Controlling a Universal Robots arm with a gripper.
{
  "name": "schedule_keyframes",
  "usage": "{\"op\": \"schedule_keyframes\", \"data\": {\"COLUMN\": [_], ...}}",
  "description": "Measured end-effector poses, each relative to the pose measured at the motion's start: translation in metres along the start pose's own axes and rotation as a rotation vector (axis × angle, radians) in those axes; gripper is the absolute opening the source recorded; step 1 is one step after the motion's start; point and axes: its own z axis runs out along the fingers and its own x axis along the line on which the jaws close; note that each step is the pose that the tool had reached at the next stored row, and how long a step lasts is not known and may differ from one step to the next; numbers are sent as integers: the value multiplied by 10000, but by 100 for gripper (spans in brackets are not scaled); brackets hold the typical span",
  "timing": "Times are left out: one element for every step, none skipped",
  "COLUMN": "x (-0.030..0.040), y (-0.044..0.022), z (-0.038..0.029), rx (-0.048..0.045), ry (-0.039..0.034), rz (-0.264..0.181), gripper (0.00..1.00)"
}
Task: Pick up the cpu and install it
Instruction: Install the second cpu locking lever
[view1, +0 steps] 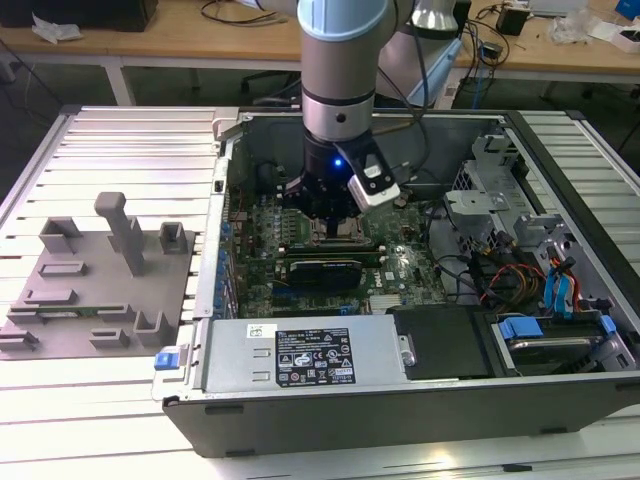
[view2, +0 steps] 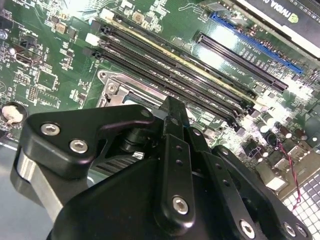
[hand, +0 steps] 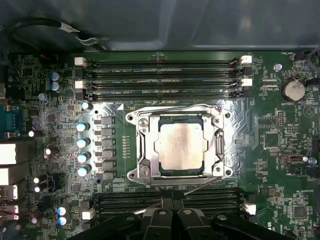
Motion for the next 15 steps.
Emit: {"op": "schedule_keyframes", "data": {"x": [4,7,12,16,21,24,28,31,37,41,45,51,57,66,76], "y": [0,0,0,0,0,-1,0,-1,-1,-1,-1,-1,-1,-1,-2], "z": [7,11,20,25,30,34,39,43,48,52,56,59,62,67,72], "rx": [0,1,0,1,1,1,0,0,1,0,0,1,1,0,0], "ry": [0,1,1,1,1,1,0,0,1,1,0,1,1,0,0], "rz": [0,0,-1,-1,0,0,-1,0,-1,-1,-1,-1,0,-1,-1], "gripper": [11,11,11,11,11,11,11,11,11,11,11,11,11,11,11]}}
